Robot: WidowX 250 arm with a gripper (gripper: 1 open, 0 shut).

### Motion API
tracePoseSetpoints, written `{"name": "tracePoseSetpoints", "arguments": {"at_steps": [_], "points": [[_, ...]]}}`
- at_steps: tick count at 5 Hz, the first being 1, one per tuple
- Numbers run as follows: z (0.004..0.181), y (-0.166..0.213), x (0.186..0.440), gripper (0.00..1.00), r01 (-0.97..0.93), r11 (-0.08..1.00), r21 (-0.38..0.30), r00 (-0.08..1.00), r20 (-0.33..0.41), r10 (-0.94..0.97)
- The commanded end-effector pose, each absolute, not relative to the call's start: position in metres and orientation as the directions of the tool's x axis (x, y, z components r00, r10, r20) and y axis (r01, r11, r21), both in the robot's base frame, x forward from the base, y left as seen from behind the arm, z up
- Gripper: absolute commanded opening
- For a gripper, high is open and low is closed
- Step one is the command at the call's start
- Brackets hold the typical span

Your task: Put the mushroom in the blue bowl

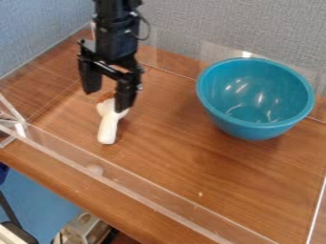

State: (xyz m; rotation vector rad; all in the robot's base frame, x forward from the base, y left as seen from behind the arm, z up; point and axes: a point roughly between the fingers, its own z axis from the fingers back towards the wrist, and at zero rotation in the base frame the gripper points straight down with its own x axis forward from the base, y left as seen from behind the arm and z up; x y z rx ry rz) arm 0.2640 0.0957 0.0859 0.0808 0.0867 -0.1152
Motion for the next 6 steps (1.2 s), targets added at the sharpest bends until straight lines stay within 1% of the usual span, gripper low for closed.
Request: {"name": "tracePoseSetpoints", "arguments": {"at_steps": [1,2,3,5,6], "points": [[0.078,0.11,0.273,1.0,0.182,0.978,0.103,0.982,-0.065,-0.176],[0.05,0.116,0.276,1.0,0.17,0.978,0.117,0.984,-0.067,-0.163],[0.032,0.126,0.28,1.0,0.157,0.979,0.133,0.986,-0.074,-0.148],[0.043,0.13,0.301,1.0,0.154,0.977,0.15,0.987,-0.074,-0.144],[0.036,0.132,0.308,1.0,0.132,0.978,0.159,0.99,-0.072,-0.122]]}}
